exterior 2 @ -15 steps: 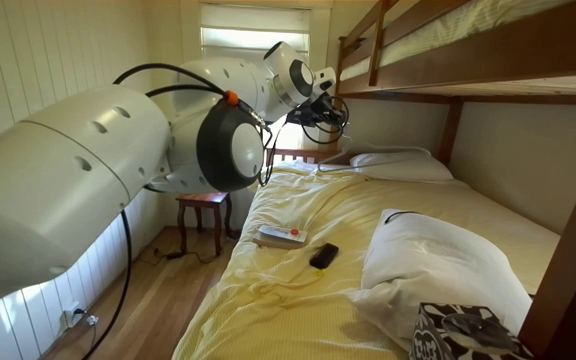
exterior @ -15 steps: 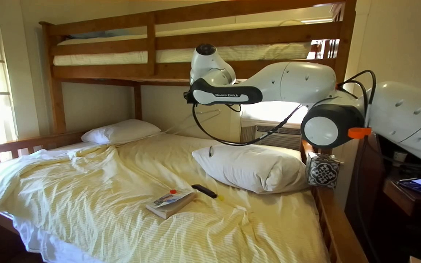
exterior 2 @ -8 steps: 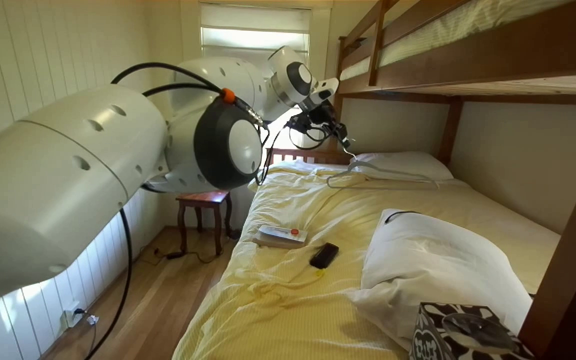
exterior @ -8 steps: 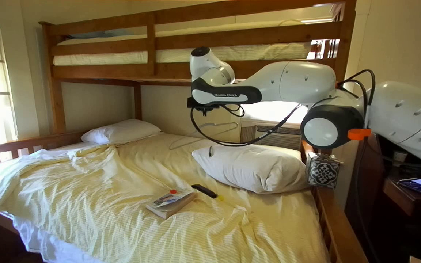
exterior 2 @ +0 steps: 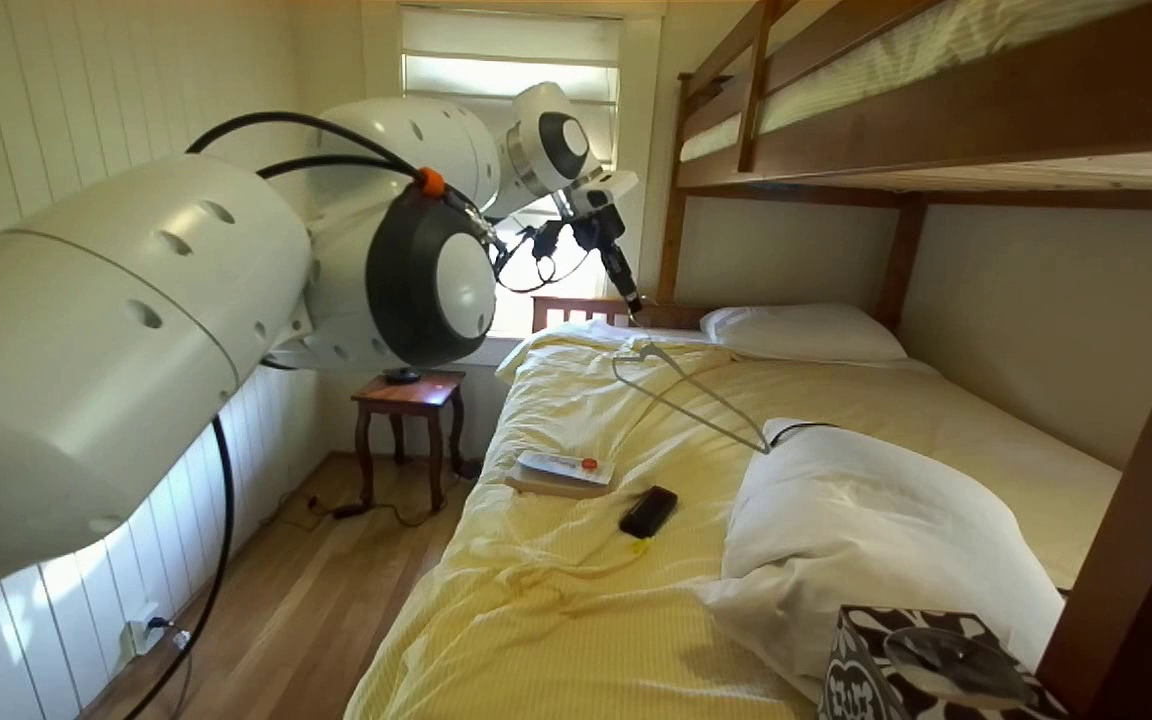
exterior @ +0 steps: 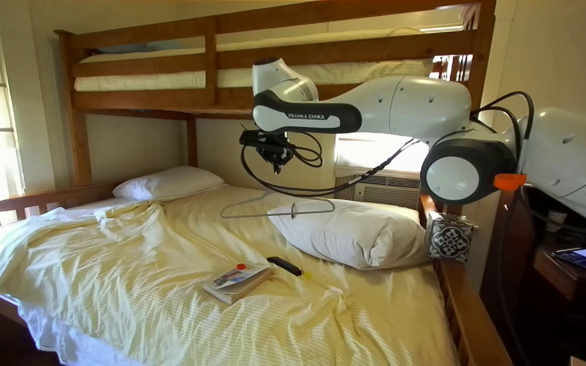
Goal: Pick up the hanger and lean it on the pillow
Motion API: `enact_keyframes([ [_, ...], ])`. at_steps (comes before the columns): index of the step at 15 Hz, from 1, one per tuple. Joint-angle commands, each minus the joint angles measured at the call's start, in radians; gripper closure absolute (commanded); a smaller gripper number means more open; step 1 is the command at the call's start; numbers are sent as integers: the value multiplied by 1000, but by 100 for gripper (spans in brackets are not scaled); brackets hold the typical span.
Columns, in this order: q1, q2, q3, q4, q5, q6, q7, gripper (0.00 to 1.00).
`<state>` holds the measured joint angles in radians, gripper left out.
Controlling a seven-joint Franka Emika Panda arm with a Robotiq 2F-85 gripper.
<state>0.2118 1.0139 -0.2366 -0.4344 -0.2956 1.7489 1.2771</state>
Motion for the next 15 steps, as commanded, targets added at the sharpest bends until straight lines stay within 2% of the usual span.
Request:
enact_keyframes([
  [1,1,-22,41,0,68,-47,148,99],
  [8,-37,-7,102,-8,166,-62,411,99],
  [12,-107,8,78,-8,158,-40,538,99],
  [13,-73,1,85,-10,138,-55,478,99],
  [15,-95,3,83,-11,139,-55,470,96],
])
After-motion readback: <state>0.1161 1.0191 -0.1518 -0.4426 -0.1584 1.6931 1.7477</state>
